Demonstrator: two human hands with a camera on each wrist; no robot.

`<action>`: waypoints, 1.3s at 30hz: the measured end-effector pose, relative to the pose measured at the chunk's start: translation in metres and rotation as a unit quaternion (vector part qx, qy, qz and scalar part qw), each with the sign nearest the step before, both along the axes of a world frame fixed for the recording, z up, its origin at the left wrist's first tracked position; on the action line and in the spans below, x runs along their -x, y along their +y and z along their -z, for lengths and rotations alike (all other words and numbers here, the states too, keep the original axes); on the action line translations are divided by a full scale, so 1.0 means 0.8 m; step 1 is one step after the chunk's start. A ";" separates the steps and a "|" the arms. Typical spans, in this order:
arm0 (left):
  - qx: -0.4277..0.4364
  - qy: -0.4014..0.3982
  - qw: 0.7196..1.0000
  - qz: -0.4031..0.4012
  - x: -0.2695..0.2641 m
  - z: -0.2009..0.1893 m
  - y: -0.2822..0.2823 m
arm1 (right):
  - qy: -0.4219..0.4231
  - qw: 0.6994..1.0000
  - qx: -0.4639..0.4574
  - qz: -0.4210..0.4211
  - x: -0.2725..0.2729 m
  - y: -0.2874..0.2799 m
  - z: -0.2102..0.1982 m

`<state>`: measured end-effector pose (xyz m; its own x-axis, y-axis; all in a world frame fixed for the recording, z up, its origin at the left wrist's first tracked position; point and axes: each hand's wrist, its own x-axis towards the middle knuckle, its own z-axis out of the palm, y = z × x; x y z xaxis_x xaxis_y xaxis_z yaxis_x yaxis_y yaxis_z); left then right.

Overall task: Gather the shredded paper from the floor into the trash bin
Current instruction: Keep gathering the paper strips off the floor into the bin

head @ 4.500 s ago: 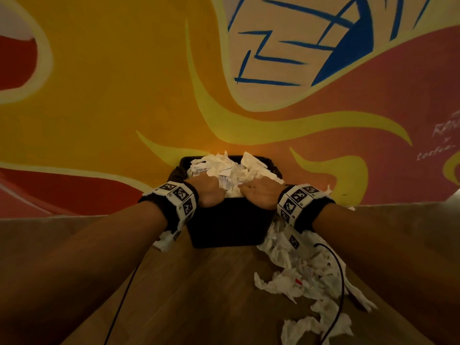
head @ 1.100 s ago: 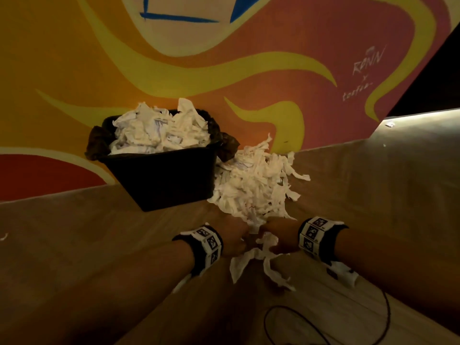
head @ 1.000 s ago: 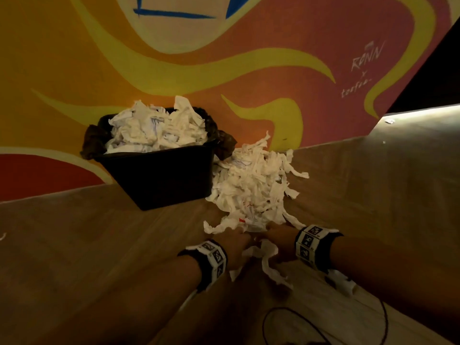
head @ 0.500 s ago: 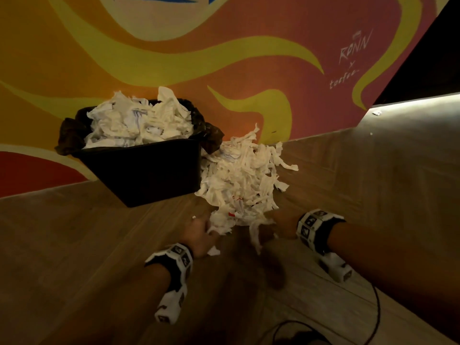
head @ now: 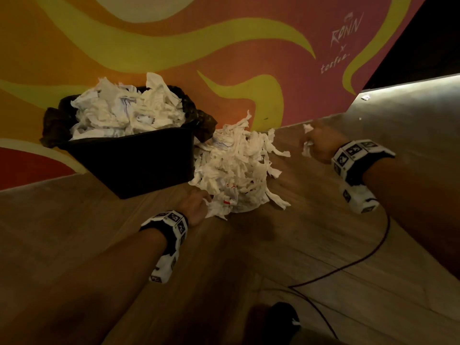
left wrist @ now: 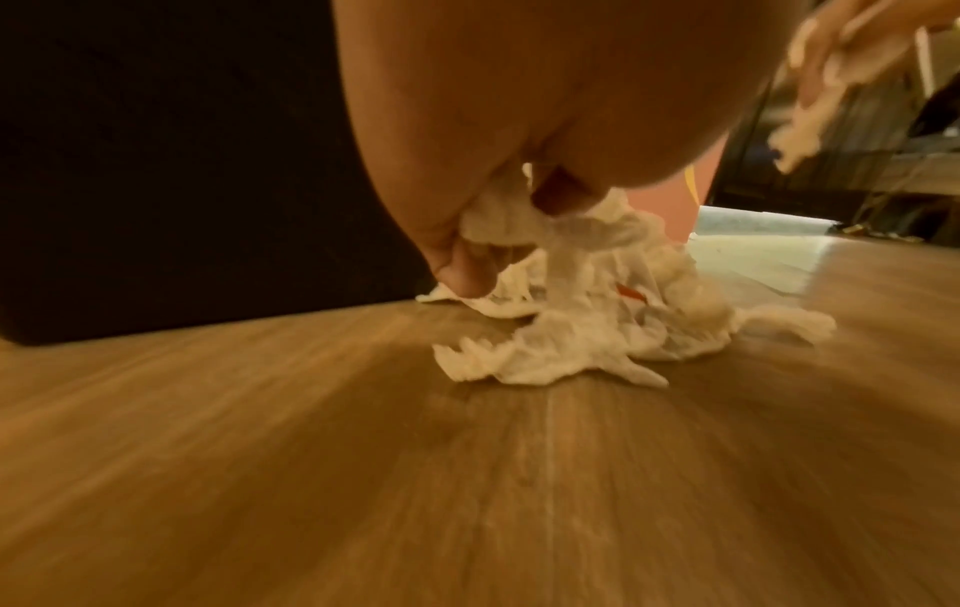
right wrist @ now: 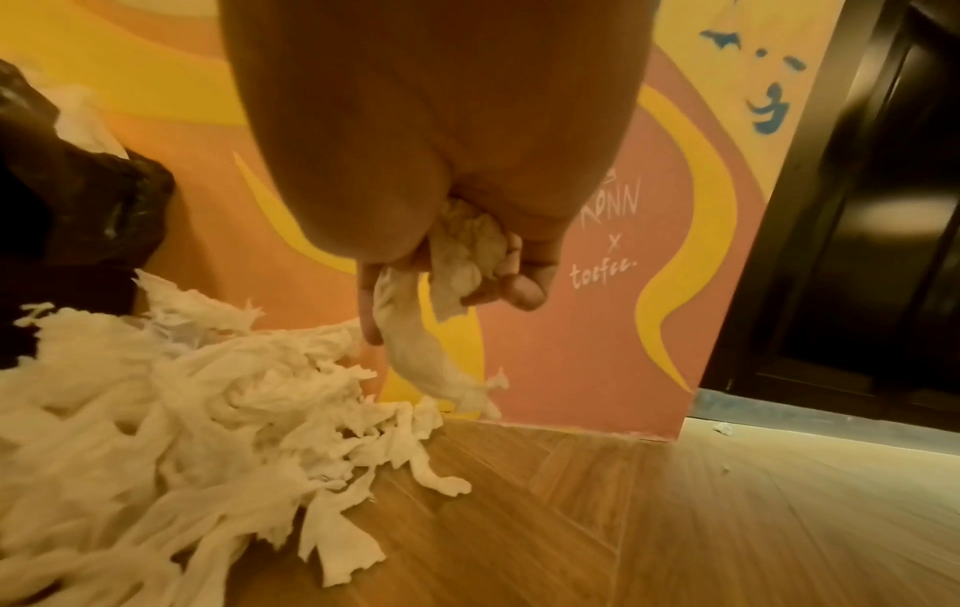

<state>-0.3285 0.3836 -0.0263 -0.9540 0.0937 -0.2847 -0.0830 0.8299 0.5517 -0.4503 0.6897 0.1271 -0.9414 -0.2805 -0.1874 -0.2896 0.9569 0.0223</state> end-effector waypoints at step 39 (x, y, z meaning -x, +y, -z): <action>-0.111 0.015 0.976 -0.189 -0.032 0.028 -0.028 | -0.174 0.970 0.021 -0.171 -0.062 -0.165 0.192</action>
